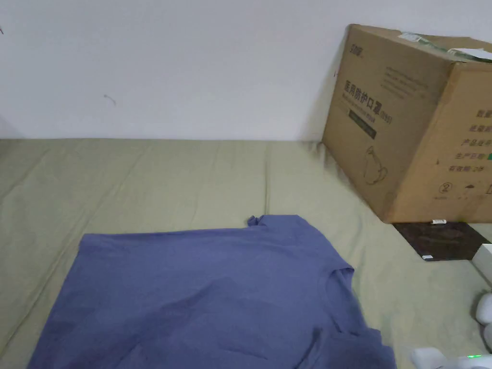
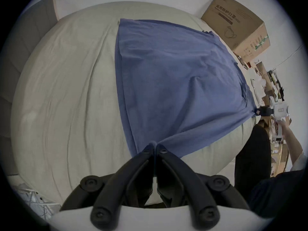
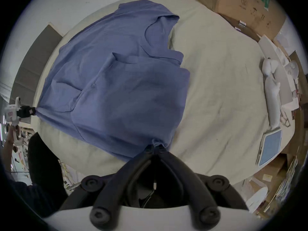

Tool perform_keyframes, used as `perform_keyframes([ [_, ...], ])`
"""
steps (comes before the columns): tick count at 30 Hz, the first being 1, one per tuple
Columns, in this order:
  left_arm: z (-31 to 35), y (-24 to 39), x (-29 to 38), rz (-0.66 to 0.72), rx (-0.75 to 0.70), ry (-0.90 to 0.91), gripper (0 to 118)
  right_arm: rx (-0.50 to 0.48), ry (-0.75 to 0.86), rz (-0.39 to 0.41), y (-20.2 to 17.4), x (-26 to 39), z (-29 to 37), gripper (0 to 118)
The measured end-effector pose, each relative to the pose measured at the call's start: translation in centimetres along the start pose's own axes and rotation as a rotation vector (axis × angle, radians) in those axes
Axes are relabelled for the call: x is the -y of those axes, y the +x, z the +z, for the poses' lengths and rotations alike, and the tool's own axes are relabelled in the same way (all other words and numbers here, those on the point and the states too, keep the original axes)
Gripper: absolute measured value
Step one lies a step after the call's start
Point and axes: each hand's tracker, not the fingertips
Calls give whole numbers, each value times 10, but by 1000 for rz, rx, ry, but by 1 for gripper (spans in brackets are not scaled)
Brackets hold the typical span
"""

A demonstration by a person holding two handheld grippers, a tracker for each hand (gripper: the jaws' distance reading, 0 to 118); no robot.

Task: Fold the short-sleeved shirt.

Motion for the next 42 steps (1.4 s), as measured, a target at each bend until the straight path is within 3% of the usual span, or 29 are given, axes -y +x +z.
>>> perform_keyframes([
  [6, 11, 3, 15, -62, -14, 37, 1, 0, -25, -17, -2, 1, 6, 0],
  [8, 12, 5, 19, -70, -8, 41, 8, 4, -32, -11, -4, 4, 8, 5],
  [9, 13, 3, 21, -71, -8, 49, 19, 16, -35, -7, -5, 5, 8, 18],
  [11, 14, 0, 25, -67, -37, 56, 78, 69, -25, 4, -4, 11, 11, 81],
  [12, 16, -1, 28, -57, -48, 67, 106, 73, -13, 4, -4, 15, 13, 98],
  [13, 19, -4, 32, -42, -58, 96, 115, 79, 0, -1, -5, 18, 17, 104],
  [15, 31, -1, 35, -33, -44, 213, 113, 67, 70, -52, -5, 22, 28, 104],
  [19, 60, 13, 37, 64, 48, 374, 113, -59, 238, -153, -18, 26, 61, 104],
  [21, 77, 22, 38, 85, 82, 476, 113, -102, 333, -162, -31, 27, 76, 104],
  [24, 100, 42, 43, 64, 16, 577, 110, -102, 456, -154, -60, 27, 101, 104],
  [25, 105, 39, 43, 56, 12, 621, 105, -109, 509, -141, -69, 28, 109, 102],
  [26, 110, 39, 44, 45, 7, 650, 92, -109, 570, -130, -86, 29, 122, 95],
  [27, 113, 40, 44, 34, 13, 659, 65, -108, 623, -125, -94, 30, 129, 75],
  [28, 115, 43, 45, 25, -6, 655, 18, -113, 674, -131, -102, 30, 134, 27],
  [29, 120, 63, 44, 14, -43, 657, 1, -122, 696, -133, -108, 29, 136, 0],
  [32, 121, 69, 41, 52, 3, 549, 1, -208, 710, -177, -120, 25, 141, 0],
  [35, 97, 58, 33, 101, -79, 290, 1, -214, 676, -170, -117, 17, 132, 0],
  [38, 58, 37, 36, 94, -112, 199, 5, -209, 622, -183, -109, 15, 117, 0],
  [39, 49, 30, 38, 101, -106, 223, 21, -220, 598, -200, -106, 15, 112, 0],
  [40, 40, 22, 38, 119, -114, 217, 64, -238, 566, -222, -102, 16, 107, 0],
  [41, 35, 26, 42, 140, -129, 197, 96, -252, 545, -240, -98, 18, 102, 0],
  [42, 29, 24, 43, 119, -136, 168, 110, -251, 543, -251, -94, 18, 98, 0],
])
